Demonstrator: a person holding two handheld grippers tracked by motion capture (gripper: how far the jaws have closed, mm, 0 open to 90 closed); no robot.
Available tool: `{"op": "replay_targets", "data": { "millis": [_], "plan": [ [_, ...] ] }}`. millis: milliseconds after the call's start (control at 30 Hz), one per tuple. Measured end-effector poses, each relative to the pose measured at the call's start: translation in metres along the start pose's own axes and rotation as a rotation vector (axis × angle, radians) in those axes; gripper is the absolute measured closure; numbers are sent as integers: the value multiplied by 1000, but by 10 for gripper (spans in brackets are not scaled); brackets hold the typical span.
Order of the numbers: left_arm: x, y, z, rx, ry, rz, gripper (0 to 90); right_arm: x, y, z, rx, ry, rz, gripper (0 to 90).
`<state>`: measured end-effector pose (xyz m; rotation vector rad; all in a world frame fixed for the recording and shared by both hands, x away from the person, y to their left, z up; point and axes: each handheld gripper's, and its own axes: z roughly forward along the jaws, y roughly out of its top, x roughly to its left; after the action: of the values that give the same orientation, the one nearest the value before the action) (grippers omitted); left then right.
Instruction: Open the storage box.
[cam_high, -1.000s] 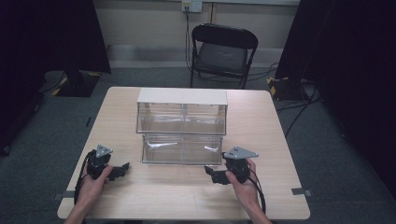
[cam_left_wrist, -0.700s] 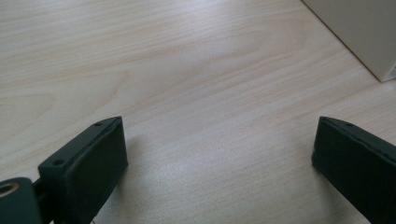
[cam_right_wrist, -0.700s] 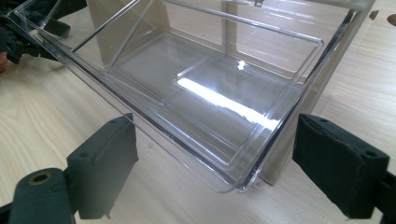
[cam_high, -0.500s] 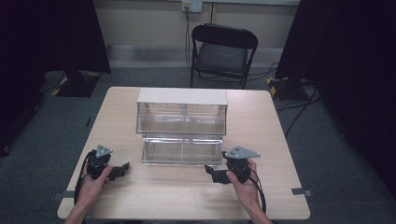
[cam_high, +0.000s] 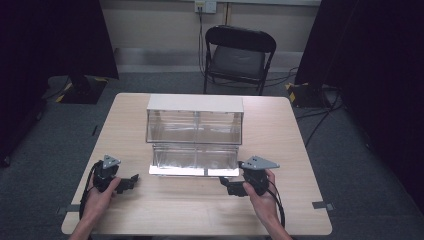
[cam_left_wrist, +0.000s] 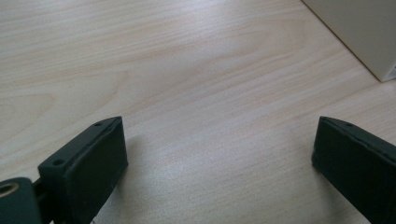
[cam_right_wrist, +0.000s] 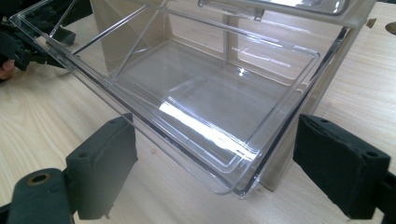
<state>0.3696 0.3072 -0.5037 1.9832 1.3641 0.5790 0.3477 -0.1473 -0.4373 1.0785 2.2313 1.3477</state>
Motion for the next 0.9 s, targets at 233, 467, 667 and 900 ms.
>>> {"op": "replay_targets", "data": {
  "millis": [233, 467, 667, 900],
  "plan": [
    [0, 0, 0, 0, 0, -1, 27, 0, 3, -2, -10, 2, -7, 128],
    [0, 0, 0, 0, 0, -1, 27, 0, 5, -3, -9, 5, -7, 128],
    [0, 0, 0, 0, 0, 0, 27, 1, 7, -5, -6, 6, -6, 129],
    [0, 0, 0, 0, 0, 0, 27, 1, 8, -5, -8, 7, -2, 128]
  ]
}}
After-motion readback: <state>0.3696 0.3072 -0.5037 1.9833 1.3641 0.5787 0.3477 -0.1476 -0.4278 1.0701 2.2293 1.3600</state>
